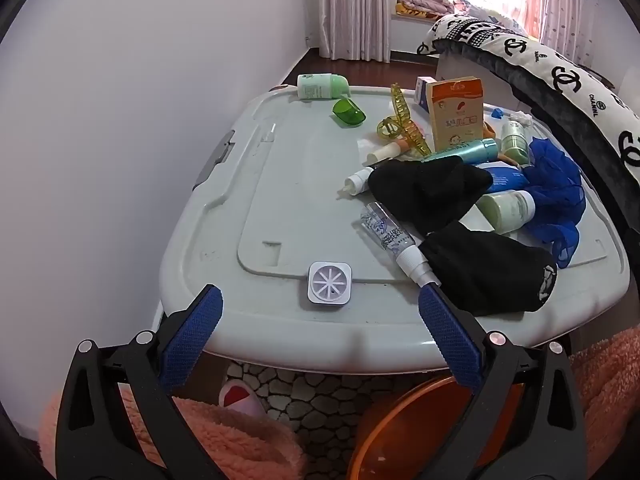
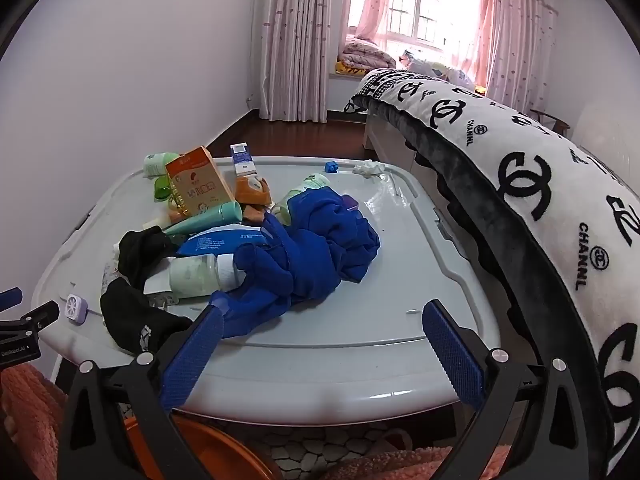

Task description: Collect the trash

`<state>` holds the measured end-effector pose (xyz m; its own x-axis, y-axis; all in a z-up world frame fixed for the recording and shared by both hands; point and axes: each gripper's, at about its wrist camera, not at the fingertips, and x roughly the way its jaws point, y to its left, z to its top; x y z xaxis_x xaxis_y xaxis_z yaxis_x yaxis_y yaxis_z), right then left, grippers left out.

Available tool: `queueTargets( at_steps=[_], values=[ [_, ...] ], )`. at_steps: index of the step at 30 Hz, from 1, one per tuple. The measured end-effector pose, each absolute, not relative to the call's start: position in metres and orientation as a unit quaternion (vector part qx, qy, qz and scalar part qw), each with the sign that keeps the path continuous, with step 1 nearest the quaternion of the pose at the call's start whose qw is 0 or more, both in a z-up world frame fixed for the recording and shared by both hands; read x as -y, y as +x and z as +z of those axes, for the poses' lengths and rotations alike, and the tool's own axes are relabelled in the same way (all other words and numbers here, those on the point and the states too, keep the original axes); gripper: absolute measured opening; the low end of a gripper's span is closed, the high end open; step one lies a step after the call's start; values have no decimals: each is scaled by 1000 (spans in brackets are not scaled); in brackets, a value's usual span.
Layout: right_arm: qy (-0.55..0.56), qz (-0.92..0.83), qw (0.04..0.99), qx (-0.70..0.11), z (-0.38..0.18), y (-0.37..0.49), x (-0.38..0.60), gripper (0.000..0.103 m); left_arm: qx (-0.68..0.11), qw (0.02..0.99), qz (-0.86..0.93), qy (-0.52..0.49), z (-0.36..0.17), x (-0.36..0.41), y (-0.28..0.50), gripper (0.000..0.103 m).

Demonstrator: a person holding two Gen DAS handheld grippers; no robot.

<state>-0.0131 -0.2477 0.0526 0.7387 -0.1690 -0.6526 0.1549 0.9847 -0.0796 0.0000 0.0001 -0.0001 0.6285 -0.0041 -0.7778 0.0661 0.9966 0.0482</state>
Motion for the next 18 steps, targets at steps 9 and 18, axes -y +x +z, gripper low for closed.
queueTargets(
  at_steps=[9,18],
  values=[
    [-11,-87,930,-356,52,-13,248,99,-432,901,-22,33,1,3,0,96],
    [-14,-88,930,-356,51,-13,247,99,-432,901,-24,32,2,3,-1,96]
  ],
)
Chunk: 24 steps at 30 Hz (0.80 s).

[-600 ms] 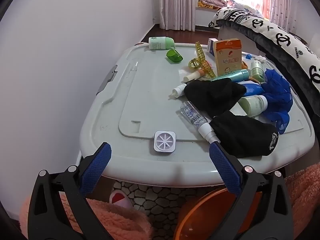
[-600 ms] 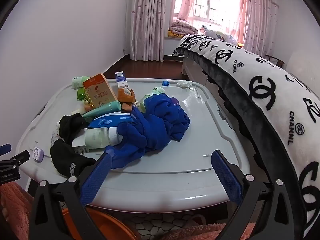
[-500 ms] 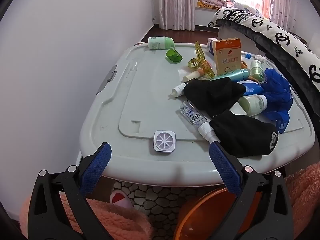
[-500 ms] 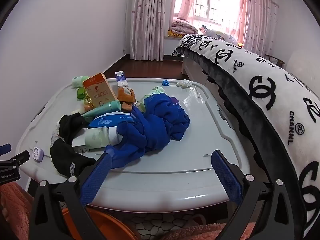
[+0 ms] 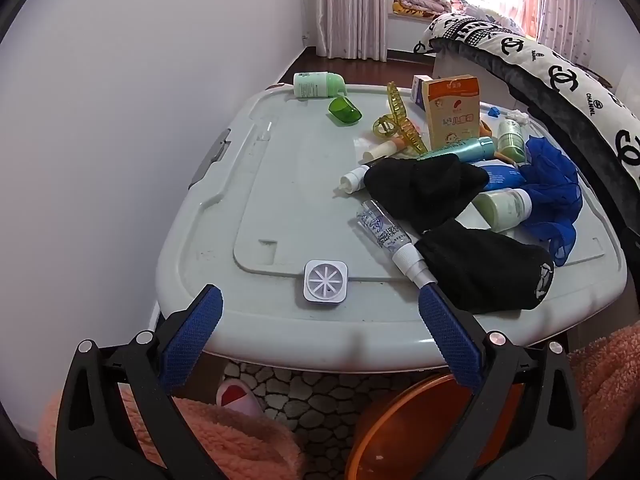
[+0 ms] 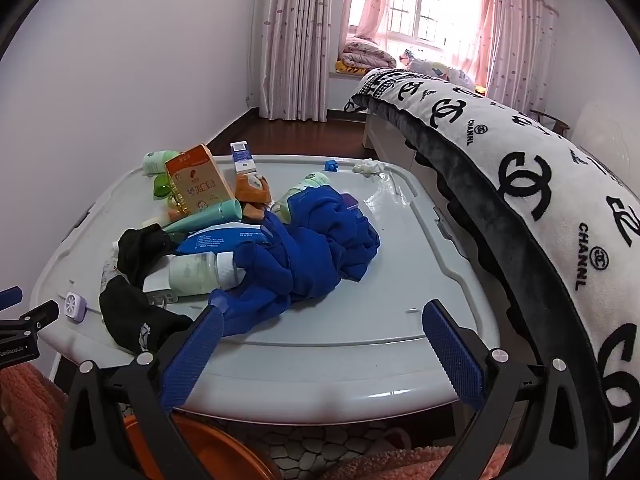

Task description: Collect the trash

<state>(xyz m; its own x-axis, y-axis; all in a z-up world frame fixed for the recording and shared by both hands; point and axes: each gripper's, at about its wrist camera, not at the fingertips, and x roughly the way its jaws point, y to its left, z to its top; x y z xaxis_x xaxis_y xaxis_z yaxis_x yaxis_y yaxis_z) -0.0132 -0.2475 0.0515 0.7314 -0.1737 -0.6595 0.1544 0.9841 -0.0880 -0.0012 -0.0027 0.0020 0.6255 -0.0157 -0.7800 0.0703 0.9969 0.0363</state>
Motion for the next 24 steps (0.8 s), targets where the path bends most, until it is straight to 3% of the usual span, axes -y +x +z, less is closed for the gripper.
queueTargets(
  at_steps=[24],
  values=[
    [-14,-87,929,-358,49,-12,246,99,-432,901,-28,30,1,2,1,96]
  ],
)
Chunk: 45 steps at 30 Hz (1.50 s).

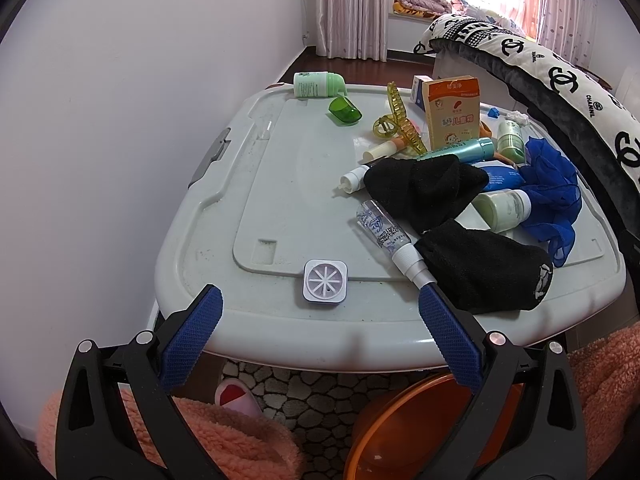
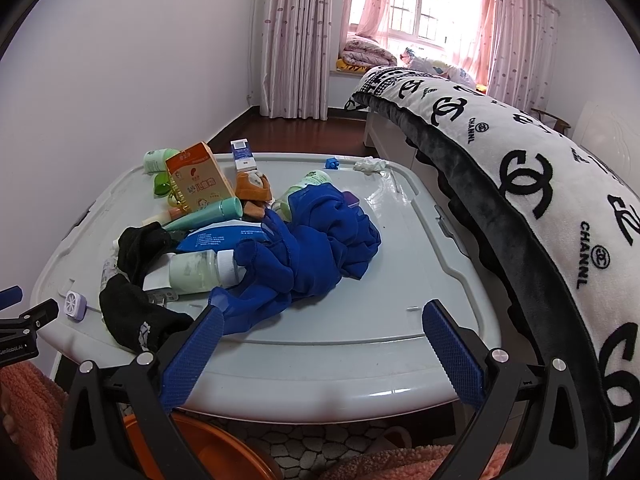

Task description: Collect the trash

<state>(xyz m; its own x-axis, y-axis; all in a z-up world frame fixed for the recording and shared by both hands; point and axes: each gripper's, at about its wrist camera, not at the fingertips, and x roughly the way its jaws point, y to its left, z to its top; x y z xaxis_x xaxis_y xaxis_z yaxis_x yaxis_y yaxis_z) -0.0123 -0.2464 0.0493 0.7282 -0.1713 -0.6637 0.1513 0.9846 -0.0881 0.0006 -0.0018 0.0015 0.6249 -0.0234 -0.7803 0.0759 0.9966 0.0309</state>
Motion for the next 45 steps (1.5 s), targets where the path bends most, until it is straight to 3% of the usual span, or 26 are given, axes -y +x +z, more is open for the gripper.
queueTargets(
  at_steps=[45],
  values=[
    [-16,-86,929,-361,47,-13,246,99,-435,900,-27,26,-1,1,-2,96]
  ],
)
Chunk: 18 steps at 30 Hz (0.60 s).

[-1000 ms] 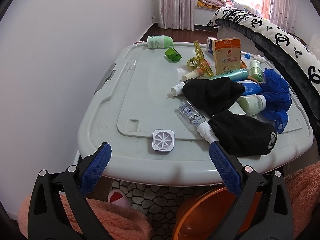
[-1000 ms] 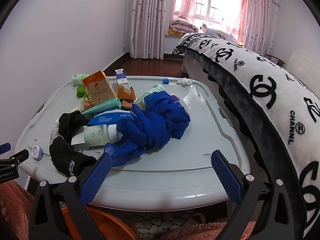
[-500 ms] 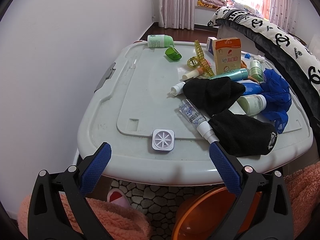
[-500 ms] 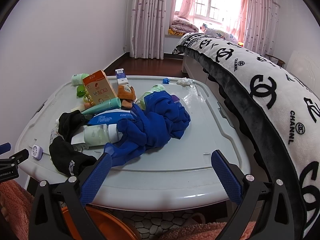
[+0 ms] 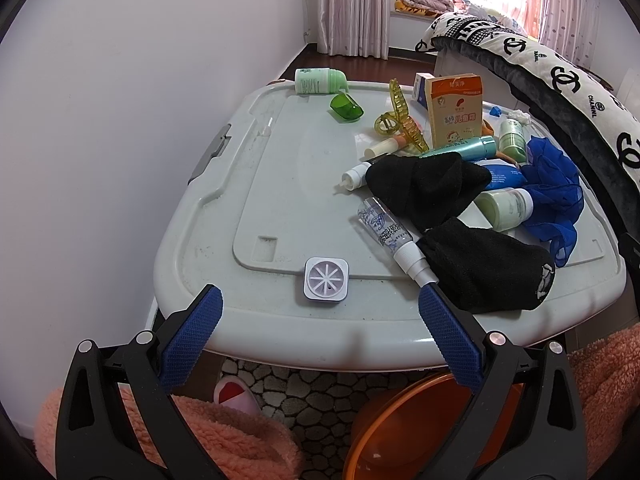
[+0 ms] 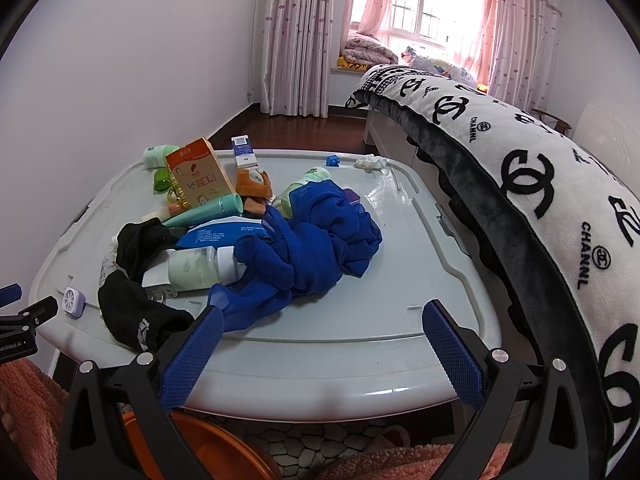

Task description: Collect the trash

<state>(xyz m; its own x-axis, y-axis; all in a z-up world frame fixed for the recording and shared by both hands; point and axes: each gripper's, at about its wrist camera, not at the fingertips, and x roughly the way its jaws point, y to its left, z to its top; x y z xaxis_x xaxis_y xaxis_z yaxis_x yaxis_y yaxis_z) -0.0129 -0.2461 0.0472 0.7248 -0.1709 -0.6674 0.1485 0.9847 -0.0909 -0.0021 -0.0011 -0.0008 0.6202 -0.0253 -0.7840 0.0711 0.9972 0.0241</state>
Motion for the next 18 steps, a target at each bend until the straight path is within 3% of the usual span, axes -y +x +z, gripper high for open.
queueTargets(
  at_steps=[9,15,18],
  values=[
    [-15,-86,929,-361,47,-12,245,99,-433,901,-26,25,0,1,-3,96],
    [-1,-46,932,-359,46,-15,240,99,-376,926,4,18,25,-12,-13,96],
    [14,23,918,-397,34,-8,217,99,-343,939,29,13,43,-24,-18,96]
  ],
)
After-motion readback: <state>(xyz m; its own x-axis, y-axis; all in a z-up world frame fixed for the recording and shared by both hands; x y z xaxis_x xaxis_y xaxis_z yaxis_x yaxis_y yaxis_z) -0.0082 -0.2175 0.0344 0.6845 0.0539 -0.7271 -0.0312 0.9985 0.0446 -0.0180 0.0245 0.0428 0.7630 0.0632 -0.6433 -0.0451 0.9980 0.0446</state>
